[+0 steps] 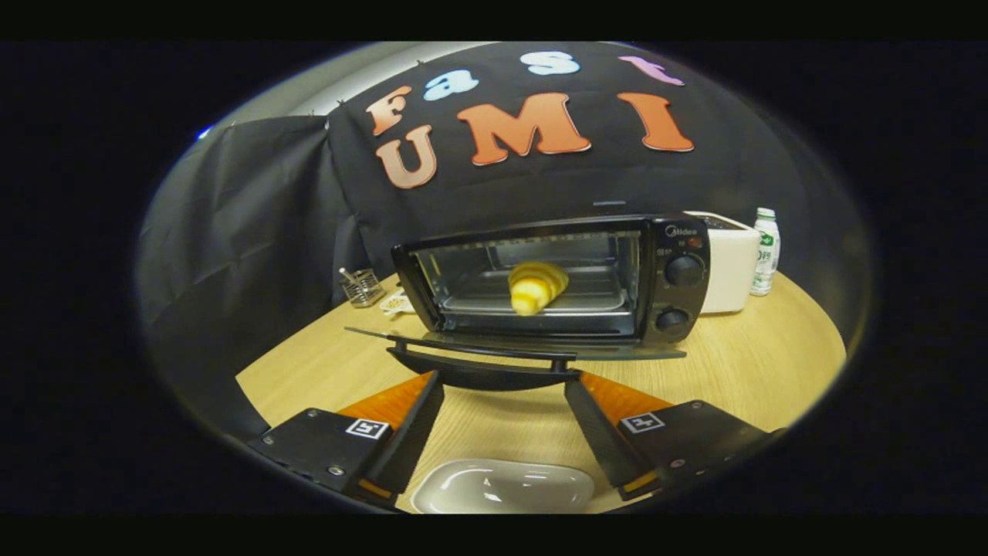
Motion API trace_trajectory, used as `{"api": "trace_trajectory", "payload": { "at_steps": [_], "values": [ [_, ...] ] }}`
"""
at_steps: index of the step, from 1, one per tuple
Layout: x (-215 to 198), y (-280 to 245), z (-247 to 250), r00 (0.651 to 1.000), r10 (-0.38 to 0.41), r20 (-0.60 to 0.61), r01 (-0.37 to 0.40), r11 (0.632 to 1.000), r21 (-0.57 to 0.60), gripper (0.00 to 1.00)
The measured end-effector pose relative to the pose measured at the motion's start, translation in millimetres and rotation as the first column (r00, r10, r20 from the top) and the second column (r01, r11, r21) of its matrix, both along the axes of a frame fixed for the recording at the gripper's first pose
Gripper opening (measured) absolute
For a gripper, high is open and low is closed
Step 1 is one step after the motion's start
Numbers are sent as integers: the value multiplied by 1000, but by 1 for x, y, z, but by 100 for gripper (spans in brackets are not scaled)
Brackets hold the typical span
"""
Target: Open the toaster oven, put the food inside, and close the toaster oven door.
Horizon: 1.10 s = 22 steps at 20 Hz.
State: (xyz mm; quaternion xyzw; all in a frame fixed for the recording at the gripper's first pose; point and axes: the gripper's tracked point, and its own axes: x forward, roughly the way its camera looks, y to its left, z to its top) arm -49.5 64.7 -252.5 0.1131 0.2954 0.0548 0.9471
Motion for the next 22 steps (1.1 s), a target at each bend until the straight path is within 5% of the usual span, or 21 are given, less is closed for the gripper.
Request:
{"api": "trace_trajectory", "payload": {
  "at_steps": [4, 12, 22],
  "values": [
    [23, 13, 4, 999, 33, 39, -31, 998, -54, 93],
    [78, -8, 19, 989, -104, 104, 115, 988, -106, 93],
    [120, -18, 23, 980, -137, 145, 161, 972, -169, 93]
  ]
}}
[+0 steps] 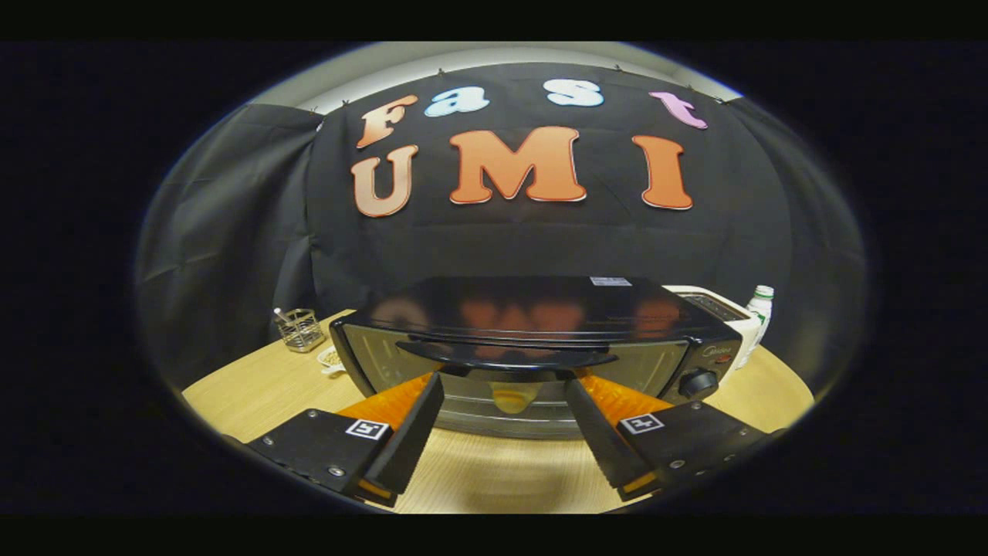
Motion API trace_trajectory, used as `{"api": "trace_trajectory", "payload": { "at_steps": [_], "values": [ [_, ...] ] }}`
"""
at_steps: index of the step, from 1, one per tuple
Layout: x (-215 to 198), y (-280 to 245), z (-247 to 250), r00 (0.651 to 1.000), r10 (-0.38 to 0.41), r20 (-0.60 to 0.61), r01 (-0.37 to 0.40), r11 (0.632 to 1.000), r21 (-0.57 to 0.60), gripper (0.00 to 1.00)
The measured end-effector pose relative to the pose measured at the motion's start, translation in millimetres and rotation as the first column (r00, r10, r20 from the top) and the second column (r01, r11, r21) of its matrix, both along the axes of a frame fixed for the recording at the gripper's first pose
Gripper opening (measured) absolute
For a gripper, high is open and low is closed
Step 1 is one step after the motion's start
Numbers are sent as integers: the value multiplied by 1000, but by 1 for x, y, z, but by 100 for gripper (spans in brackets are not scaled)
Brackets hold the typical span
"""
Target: Open the toaster oven, put the food inside, and close the toaster oven door.
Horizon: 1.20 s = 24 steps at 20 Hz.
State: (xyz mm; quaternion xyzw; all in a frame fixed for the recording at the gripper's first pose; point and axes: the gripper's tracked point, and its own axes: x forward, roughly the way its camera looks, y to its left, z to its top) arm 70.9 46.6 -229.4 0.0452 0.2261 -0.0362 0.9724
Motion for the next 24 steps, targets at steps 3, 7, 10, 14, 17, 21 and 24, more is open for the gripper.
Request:
{"api": "trace_trajectory", "payload": {
  "at_steps": [3, 7, 10, 14, 17, 21, 24],
  "values": [
    [-3, -1, 1, 1000, -2, -4, 2, 1000, -8, 92],
    [-23, -12, 13, 1000, -15, 26, 16, 999, -37, 93],
    [-39, -29, 31, 996, -47, 74, 53, 996, -74, 92],
    [-55, -37, 82, 979, -45, 198, 63, 995, -82, 92],
    [-65, -46, 122, 953, -54, 298, 91, 990, -112, 92],
    [-83, -41, 169, 921, -35, 387, 86, 990, -116, 92],
    [-96, -39, 196, 899, -17, 438, 80, 989, -126, 92]
  ]
}}
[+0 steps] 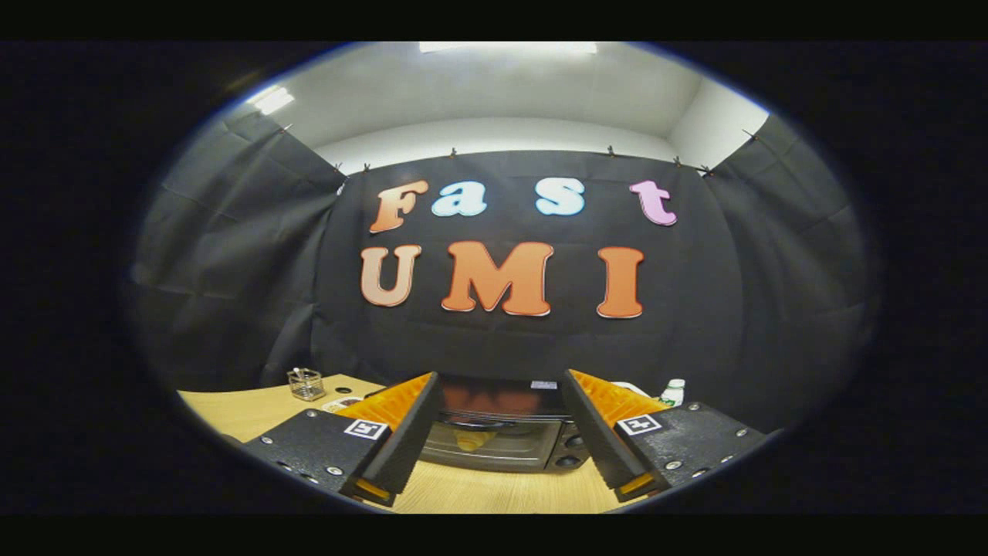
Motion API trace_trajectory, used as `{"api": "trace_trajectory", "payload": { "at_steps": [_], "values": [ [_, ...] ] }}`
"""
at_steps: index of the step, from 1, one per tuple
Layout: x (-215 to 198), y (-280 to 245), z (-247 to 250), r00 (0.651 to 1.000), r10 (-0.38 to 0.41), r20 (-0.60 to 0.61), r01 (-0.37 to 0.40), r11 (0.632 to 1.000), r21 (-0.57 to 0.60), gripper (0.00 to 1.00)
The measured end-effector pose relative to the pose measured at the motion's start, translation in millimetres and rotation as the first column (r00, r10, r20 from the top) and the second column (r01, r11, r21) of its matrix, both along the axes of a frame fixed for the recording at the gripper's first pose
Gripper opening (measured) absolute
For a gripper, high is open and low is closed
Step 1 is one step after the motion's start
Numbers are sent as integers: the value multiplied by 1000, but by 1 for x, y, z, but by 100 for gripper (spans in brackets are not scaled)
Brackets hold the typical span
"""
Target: Open the toaster oven, put the food inside, and close the toaster oven door.
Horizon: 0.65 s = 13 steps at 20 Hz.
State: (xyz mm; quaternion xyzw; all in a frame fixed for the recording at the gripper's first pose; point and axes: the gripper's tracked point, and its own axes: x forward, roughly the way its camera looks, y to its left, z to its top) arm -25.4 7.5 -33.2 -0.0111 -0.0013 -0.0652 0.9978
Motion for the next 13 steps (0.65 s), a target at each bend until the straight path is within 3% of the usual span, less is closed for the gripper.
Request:
{"api": "trace_trajectory", "payload": {
  "at_steps": [6, 13],
  "values": [
    [-18, -5, 37, 998, 8, 69, -9, 1000, 8, 95],
    [-25, -13, 46, 996, 10, 87, -13, 999, 31, 96]
  ]
}}
